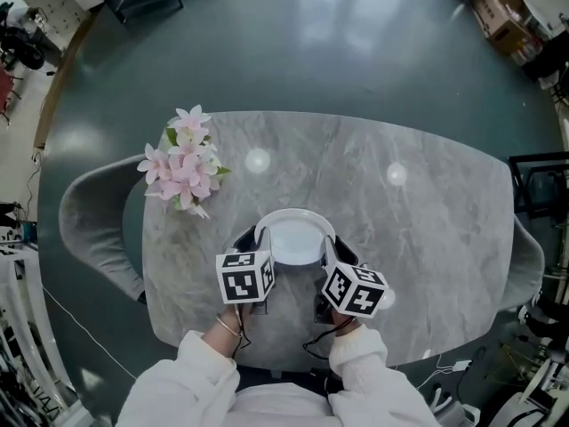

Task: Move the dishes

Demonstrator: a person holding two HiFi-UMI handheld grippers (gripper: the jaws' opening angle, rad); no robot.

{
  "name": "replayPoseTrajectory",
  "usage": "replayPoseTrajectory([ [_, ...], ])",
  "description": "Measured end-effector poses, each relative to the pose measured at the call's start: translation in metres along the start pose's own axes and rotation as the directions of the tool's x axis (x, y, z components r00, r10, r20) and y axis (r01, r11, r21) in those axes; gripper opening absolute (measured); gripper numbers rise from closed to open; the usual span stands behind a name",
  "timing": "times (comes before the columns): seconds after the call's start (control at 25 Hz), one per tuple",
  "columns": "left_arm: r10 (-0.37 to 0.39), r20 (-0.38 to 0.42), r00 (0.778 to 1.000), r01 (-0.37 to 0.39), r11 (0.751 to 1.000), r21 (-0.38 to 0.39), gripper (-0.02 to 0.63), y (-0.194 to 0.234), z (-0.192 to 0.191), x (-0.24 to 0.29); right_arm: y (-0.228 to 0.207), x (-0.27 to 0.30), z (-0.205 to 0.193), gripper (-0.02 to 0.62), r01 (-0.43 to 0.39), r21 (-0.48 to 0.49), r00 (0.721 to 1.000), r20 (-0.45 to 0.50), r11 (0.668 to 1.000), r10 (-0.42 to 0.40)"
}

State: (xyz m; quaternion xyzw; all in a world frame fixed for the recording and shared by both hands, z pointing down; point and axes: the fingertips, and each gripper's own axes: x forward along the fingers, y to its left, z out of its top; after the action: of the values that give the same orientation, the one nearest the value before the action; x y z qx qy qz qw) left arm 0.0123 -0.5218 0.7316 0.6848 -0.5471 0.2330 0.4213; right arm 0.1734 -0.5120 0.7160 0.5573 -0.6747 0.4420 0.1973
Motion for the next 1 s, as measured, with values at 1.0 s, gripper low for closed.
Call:
replayPoseTrajectory([
  [1.0, -0.006, 0.012, 1.0, 0.007, 0.999, -0.037, 0.069, 0.006, -0.003, 0.003, -0.004, 0.01, -0.014, 0.12, 0.021, 0.002, 0.999, -0.031, 1.0, -0.021],
])
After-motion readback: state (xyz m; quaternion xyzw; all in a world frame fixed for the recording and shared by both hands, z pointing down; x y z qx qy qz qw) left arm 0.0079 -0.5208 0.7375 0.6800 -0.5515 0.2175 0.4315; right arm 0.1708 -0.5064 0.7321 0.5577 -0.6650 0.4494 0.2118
